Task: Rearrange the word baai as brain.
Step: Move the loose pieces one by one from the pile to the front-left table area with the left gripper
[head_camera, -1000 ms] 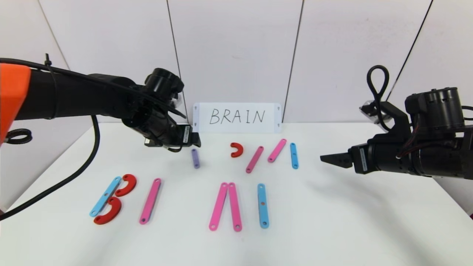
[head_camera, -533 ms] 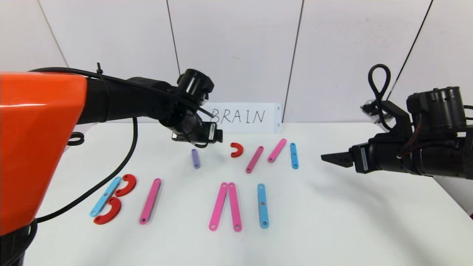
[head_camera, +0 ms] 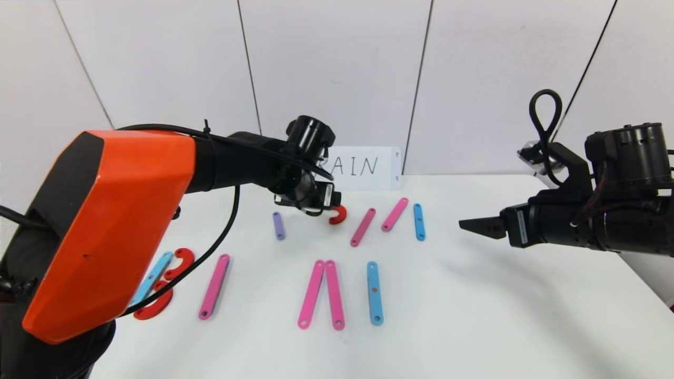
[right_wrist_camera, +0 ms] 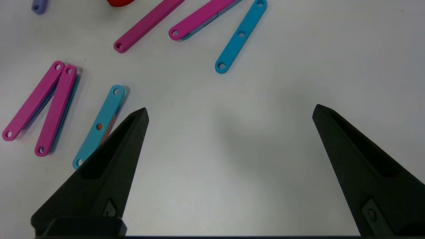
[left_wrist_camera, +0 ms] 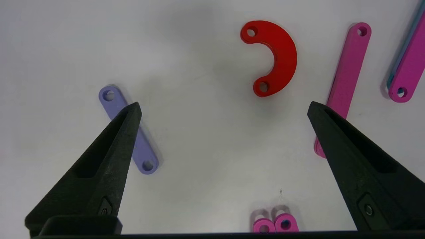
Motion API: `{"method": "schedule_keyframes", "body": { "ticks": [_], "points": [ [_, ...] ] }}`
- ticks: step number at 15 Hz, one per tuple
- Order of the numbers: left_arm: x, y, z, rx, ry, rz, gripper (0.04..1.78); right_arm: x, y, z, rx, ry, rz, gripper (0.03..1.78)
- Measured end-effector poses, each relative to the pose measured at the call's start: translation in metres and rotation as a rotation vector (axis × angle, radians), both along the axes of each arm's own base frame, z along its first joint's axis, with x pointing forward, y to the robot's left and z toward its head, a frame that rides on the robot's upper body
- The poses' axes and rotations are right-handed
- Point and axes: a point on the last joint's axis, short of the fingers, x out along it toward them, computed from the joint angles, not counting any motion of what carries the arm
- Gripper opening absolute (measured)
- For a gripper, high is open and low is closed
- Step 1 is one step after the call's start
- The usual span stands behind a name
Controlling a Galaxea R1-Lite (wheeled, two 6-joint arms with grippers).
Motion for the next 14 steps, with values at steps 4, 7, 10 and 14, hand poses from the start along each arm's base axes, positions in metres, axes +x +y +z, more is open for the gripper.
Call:
{"method": "schedule_keyframes", "body": {
  "ticks": [4, 7, 10, 14],
  "points": [
    [0.007, -0.018, -0.014, -0.035, -0.060, -0.022, 1.75, -0.001, 0.000, 0.001, 0.002, -0.009, 0.000, 1.73],
    [0.008, -0.032, -0.028, -0.023, -0.080, -0.023, 1.75, -0.002, 0.000, 0.002, 0.002, -0.013, -0.002, 1.73],
    [0.011, -0.042, -0.041, -0.024, -0.100, -0.027, 1.75, -0.003, -0.001, 0.002, 0.003, -0.016, -0.001, 1.73],
    [0.014, -0.046, -0.051, -0.012, -0.100, -0.017, 1.75, -0.004, -0.001, 0.004, 0.004, -0.021, -0.001, 1.73]
  ]
}}
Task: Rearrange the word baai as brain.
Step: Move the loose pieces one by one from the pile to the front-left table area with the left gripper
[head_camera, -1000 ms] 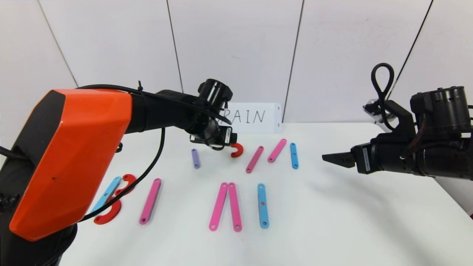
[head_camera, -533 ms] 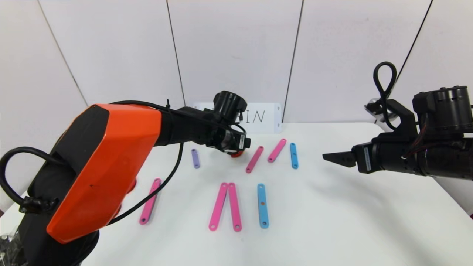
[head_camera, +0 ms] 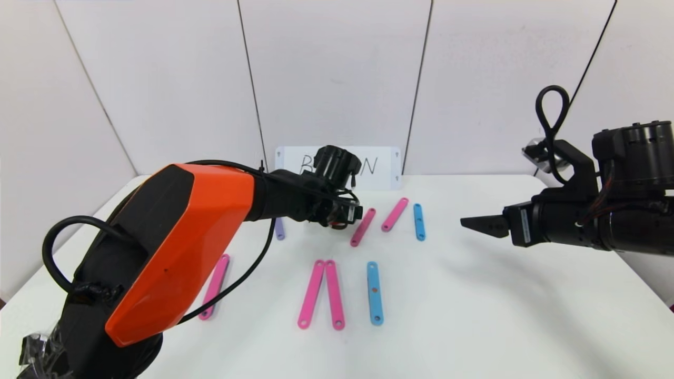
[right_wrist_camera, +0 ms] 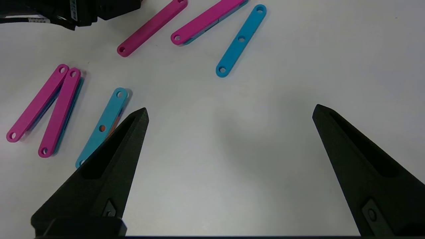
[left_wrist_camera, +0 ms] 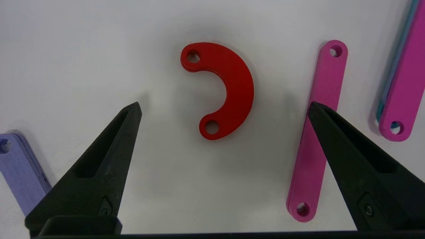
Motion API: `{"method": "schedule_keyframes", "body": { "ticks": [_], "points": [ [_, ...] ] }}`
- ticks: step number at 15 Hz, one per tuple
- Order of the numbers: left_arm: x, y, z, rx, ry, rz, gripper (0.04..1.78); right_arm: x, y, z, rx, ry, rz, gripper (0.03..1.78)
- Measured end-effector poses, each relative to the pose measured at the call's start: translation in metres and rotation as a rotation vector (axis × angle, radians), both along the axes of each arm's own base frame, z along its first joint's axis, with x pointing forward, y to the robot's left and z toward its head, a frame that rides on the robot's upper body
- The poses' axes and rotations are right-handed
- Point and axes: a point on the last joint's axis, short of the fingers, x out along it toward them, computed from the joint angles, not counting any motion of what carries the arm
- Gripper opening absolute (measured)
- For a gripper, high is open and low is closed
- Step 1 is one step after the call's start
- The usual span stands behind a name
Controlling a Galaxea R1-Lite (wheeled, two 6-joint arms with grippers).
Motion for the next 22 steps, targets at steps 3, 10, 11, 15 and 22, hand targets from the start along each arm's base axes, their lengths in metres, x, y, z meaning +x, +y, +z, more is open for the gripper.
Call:
{"method": "schedule_keyframes", "body": {
  "ticks": [3, 10, 11, 15, 22],
  "points": [
    [0.003, -0.003, -0.009, 0.019, -0.015, 0.026, 1.75, 0.000, 0.000, 0.001, 0.010, -0.056, 0.001, 1.73],
    [0.009, -0.006, -0.021, 0.036, -0.053, 0.059, 1.75, 0.000, 0.002, -0.003, 0.015, -0.086, 0.012, 1.73],
    [0.010, -0.006, -0.023, 0.039, -0.050, 0.059, 1.75, 0.000, 0.002, -0.003, 0.015, -0.086, 0.013, 1.73],
    [0.010, -0.006, -0.026, 0.043, -0.046, 0.059, 1.67, 0.000, 0.002, -0.004, 0.014, -0.083, 0.013, 1.73],
    [0.010, -0.007, -0.027, 0.046, -0.045, 0.057, 0.65, 0.000, 0.003, -0.004, 0.014, -0.080, 0.014, 1.73]
  ]
}}
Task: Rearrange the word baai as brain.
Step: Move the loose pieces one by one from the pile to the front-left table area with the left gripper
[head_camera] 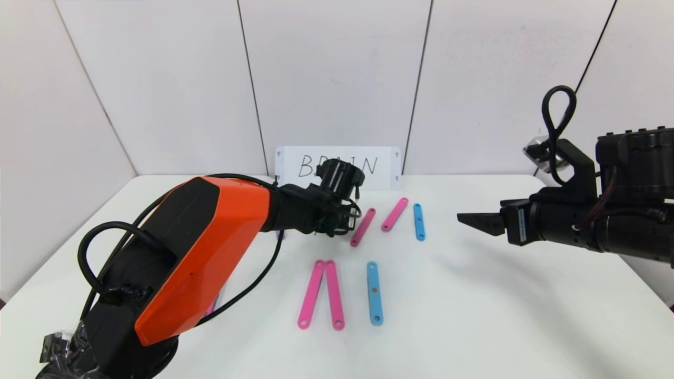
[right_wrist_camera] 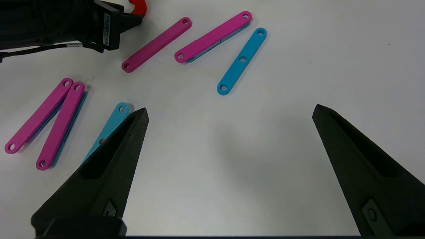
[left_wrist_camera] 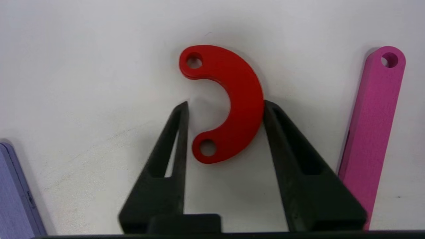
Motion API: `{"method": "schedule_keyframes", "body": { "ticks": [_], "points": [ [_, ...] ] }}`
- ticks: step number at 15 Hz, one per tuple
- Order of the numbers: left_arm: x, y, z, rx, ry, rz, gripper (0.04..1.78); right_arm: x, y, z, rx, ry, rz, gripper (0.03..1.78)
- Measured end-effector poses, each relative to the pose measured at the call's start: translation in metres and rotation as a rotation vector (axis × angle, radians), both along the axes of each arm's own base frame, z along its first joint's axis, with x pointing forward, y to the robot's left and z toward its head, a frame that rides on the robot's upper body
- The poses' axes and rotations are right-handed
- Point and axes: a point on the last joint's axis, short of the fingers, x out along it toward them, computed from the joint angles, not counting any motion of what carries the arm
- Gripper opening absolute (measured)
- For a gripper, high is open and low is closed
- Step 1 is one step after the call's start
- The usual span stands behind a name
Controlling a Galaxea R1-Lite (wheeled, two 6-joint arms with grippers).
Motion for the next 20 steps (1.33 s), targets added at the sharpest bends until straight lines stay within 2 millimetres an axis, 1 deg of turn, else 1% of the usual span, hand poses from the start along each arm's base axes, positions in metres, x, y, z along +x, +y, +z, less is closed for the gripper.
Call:
{"method": "schedule_keyframes", "body": {
  "ticks": [2, 3, 9, 13, 18, 20],
  "points": [
    [0.000, 0.001, 0.000, -0.001, 0.001, 0.002, 0.37, 0.000, 0.000, 0.000, 0.000, 0.001, 0.000, 1.73],
    [0.000, 0.001, 0.000, -0.003, -0.001, 0.003, 0.30, 0.000, 0.000, -0.001, 0.000, 0.002, 0.000, 1.73],
    [0.000, 0.002, 0.001, -0.001, 0.003, 0.004, 0.28, 0.001, 0.000, -0.002, -0.001, 0.008, 0.000, 1.73],
    [0.000, 0.005, 0.005, 0.000, 0.003, 0.009, 0.28, 0.002, 0.001, -0.003, -0.002, 0.011, 0.000, 1.73],
    [-0.002, 0.010, 0.018, -0.008, -0.012, 0.012, 0.28, 0.003, 0.001, -0.004, -0.002, 0.016, -0.001, 1.73],
    [-0.003, 0.011, 0.021, -0.009, -0.013, 0.013, 0.28, 0.003, 0.001, -0.004, -0.002, 0.015, -0.002, 1.73]
  ]
}}
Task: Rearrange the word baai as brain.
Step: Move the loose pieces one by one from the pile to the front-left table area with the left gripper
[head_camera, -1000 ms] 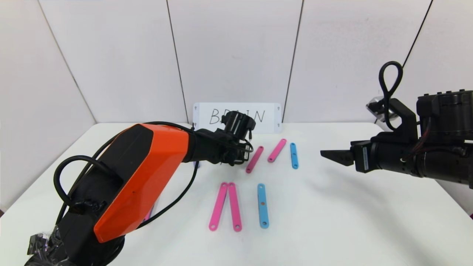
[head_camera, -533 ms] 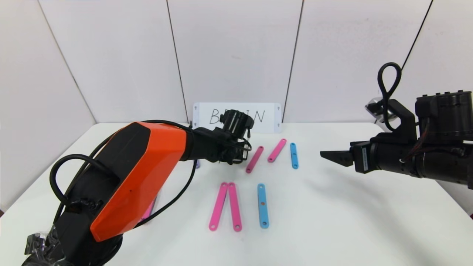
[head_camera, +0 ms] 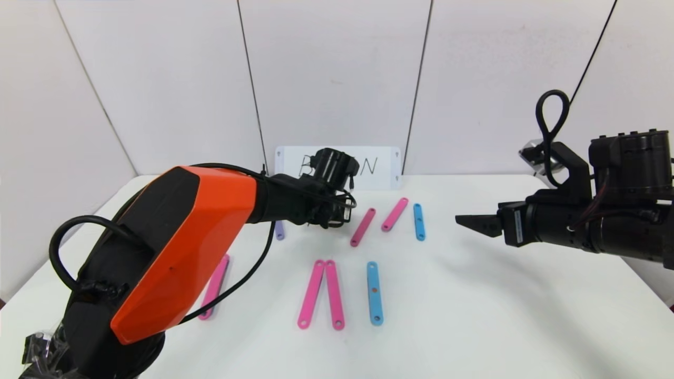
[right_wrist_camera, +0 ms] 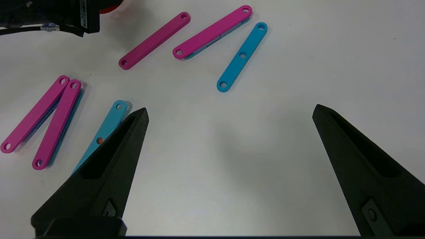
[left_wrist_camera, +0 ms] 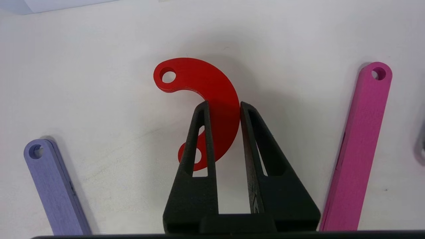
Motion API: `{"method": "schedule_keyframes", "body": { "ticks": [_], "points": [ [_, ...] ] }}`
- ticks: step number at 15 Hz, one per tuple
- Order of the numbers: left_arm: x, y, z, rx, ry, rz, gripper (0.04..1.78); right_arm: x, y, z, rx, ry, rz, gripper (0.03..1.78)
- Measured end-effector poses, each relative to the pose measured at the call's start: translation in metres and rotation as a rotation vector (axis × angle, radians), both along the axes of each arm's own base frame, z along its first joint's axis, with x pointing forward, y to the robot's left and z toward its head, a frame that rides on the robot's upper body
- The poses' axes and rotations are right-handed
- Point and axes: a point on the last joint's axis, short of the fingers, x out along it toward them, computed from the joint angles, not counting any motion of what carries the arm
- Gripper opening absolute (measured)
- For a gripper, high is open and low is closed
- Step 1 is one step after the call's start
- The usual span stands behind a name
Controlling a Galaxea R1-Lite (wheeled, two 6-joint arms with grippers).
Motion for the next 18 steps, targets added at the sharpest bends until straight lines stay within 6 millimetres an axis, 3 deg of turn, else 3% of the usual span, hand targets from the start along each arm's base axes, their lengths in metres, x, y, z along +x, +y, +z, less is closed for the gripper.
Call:
{"method": "schedule_keyframes", "body": {
  "ticks": [8, 18],
  "points": [
    [-0.013, 0.025, 0.013, 0.043, 0.028, 0.010, 0.28, 0.004, -0.002, -0.001, 0.011, 0.008, -0.009, 1.73],
    [-0.067, 0.081, 0.027, 0.146, 0.205, 0.044, 0.28, 0.008, -0.001, -0.008, 0.001, 0.031, -0.006, 1.73]
  ]
}}
